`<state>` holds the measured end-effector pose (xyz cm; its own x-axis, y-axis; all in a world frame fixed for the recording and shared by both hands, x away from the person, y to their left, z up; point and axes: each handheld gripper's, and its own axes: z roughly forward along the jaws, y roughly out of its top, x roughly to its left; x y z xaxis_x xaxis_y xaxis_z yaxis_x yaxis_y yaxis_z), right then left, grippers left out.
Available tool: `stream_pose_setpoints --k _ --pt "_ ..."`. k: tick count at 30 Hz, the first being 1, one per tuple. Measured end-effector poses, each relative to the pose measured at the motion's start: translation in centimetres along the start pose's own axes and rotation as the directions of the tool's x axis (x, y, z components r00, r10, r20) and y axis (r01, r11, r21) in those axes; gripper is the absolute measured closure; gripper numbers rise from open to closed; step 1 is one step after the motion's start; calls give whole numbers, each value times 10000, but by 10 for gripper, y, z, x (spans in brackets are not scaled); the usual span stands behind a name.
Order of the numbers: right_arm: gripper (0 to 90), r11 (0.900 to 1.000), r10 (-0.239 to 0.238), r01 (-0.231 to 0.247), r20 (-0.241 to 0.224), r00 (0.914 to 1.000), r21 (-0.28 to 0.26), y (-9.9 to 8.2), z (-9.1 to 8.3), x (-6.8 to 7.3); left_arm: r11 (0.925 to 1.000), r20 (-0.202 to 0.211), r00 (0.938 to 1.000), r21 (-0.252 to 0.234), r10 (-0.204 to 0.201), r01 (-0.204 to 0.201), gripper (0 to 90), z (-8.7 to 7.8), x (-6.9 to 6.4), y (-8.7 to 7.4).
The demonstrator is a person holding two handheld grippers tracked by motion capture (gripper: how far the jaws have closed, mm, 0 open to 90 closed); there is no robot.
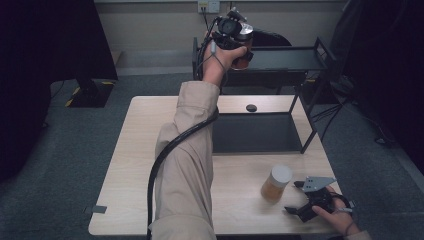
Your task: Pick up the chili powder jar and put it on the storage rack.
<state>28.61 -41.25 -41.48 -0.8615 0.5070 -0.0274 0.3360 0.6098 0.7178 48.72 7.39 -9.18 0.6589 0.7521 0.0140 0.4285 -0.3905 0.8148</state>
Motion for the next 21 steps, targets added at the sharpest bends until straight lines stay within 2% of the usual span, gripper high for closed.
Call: stream_pose_setpoints --k 6,21 --pt "0 10000 -1 1 0 10000 0 0 0 0 9999 -196 9997 -1 -126 126 302 1 3 -2" --pt "0 10000 -1 1 3 10000 1 0 0 0 9993 -245 9990 6 -373 373 302 5 8 -7"
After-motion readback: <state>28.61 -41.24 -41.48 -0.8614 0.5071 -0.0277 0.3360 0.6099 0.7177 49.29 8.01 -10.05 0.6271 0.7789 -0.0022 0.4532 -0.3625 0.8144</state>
